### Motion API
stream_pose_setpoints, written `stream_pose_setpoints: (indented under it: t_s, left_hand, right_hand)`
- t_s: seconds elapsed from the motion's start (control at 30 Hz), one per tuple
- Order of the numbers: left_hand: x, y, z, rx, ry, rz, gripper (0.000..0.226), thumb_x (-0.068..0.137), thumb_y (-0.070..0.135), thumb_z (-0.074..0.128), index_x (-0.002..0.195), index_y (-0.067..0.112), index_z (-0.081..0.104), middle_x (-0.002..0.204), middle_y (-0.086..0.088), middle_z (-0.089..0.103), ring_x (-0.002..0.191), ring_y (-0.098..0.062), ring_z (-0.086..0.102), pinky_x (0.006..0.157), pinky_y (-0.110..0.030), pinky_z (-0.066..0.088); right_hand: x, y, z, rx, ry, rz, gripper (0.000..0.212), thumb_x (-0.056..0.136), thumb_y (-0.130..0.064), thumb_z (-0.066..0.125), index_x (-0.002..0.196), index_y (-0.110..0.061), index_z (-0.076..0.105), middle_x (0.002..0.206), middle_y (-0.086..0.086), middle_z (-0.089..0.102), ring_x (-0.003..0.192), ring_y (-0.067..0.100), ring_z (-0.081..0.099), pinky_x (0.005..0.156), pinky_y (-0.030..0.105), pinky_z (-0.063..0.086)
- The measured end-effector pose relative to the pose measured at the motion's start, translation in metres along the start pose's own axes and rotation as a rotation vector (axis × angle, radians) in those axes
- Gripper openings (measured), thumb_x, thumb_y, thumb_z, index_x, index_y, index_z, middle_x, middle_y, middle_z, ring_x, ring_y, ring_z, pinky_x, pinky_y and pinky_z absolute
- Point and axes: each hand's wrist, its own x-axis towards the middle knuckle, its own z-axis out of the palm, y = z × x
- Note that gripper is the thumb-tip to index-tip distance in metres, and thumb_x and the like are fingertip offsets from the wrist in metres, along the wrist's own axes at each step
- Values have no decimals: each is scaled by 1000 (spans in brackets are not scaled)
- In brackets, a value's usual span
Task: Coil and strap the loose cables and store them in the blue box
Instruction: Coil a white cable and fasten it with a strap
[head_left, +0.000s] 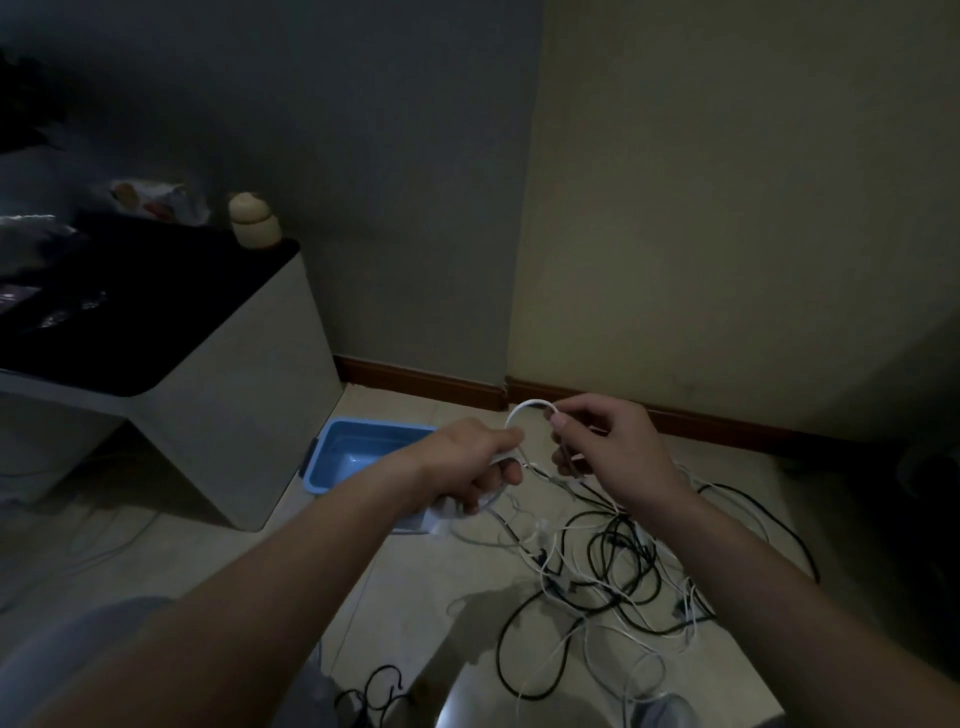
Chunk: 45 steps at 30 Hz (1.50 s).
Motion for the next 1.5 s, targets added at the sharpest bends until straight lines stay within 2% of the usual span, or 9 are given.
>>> stream_pose_setpoints:
  t_s: [0.3, 0.63, 0.73, 0.8, 0.93, 1.03, 1.13, 1.3, 1.5]
  left_hand:
    - [11, -8, 7, 238, -26, -42, 50, 103, 44, 42, 82, 10, 72, 47, 5, 51, 43, -13, 46, 50, -24, 42]
    - [7, -16, 0, 882, -83, -110, 25, 100, 29, 53, 80, 28, 68, 75, 6, 61, 78, -20, 63, 71, -33, 55]
    - [0, -9, -2, 685, -171, -118, 33, 101, 30, 50, 73, 24, 66, 58, 5, 59, 57, -15, 55, 61, -33, 50]
    - [-6, -2, -6, 424, -216, -109, 37, 100, 31, 49, 69, 15, 63, 46, 1, 48, 41, -14, 40, 50, -28, 40]
    - [-12, 11, -7, 67, -231, 32, 39, 102, 31, 47, 70, 13, 60, 46, 1, 35, 39, -14, 32, 47, -26, 36]
    - [-11, 15, -7, -112, -208, 117, 40, 104, 33, 43, 72, 13, 57, 42, 4, 31, 34, -11, 29, 42, -21, 36]
    - [-7, 16, -11, -269, -176, 174, 43, 104, 33, 42, 70, 13, 59, 42, 5, 27, 32, -10, 24, 38, -20, 34]
    - [-4, 18, -18, -436, -129, 192, 45, 104, 36, 41, 69, 15, 58, 41, 6, 24, 31, -9, 22, 38, -23, 34]
    - [-11, 20, -21, -521, -257, 183, 38, 98, 36, 44, 67, 15, 54, 42, 8, 20, 30, -8, 18, 40, -23, 31]
  right_hand:
    - [0, -15, 8, 346, -202, 106, 18, 98, -12, 60, 95, -17, 77, 74, 1, 56, 46, 10, 40, 41, 19, 29]
    - [34, 2, -29, 407, 403, 291, 22, 104, -19, 45, 82, -22, 49, 62, -3, 36, 41, 8, 26, 42, 22, 24]
    - [37, 14, -33, 212, 431, 314, 13, 99, -13, 53, 98, -24, 60, 71, 1, 53, 47, 10, 44, 48, 27, 45]
    - [37, 18, -34, 162, 340, 365, 40, 93, -13, 62, 131, -24, 55, 89, 3, 67, 74, 12, 64, 72, 36, 57]
    - [27, 20, -19, -300, 182, 412, 67, 87, -36, 65, 149, -23, 42, 147, 6, 50, 133, 28, 48, 110, 42, 38]
    - [12, 14, 1, -450, 24, 241, 18, 91, -36, 58, 100, -25, 70, 100, -8, 67, 100, 19, 62, 78, 32, 44]
    - [1, 2, 12, -367, -206, 152, 30, 90, -32, 50, 68, -26, 70, 61, -19, 58, 66, 9, 54, 62, 29, 38]
    - [0, -8, 16, -69, -264, -21, 22, 96, -9, 51, 88, -5, 71, 86, -6, 66, 80, 1, 61, 79, 24, 44]
    - [8, -4, 10, 44, -42, -72, 20, 101, -18, 58, 84, -8, 61, 59, 1, 45, 51, 16, 43, 48, 27, 38]
